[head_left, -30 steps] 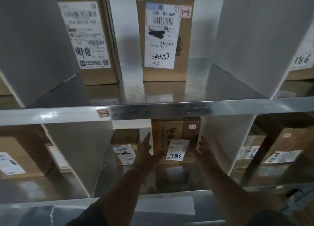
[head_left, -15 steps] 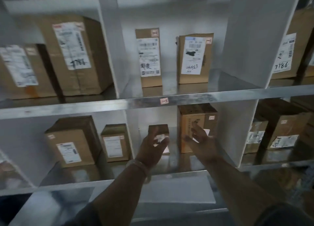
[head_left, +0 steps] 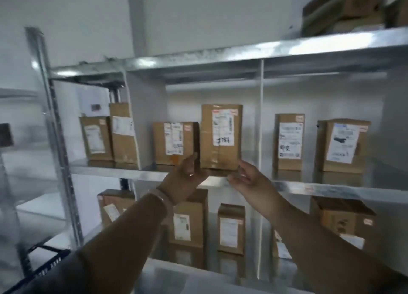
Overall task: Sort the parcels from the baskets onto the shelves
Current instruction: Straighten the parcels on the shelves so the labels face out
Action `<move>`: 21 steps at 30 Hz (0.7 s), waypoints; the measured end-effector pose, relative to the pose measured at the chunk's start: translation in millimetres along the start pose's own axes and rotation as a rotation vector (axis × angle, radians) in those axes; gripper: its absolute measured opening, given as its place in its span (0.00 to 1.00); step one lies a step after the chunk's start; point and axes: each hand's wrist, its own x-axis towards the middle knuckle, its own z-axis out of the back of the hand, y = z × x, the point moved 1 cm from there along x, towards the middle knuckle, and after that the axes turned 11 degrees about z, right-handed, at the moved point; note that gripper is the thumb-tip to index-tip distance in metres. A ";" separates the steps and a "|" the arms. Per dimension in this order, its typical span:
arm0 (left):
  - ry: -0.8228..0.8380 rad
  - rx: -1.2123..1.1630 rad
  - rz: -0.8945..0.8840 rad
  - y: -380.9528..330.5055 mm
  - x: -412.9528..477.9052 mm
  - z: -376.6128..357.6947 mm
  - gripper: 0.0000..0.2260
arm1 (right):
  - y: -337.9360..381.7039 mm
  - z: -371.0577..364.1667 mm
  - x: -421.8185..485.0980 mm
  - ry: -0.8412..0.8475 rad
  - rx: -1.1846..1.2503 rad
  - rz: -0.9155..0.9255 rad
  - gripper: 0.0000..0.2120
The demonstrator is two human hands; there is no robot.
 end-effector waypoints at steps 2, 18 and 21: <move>-0.044 -0.070 -0.003 -11.5 5.6 36.7 0.37 | 28.9 -9.7 22.2 0.027 -0.016 0.067 0.30; -0.324 0.067 0.092 36.8 37.0 180.6 0.34 | 64.1 -132.7 126.1 0.236 -0.041 0.217 0.32; -0.321 0.031 0.125 59.1 51.7 197.3 0.36 | 64.0 -159.1 137.7 0.235 -0.035 0.224 0.31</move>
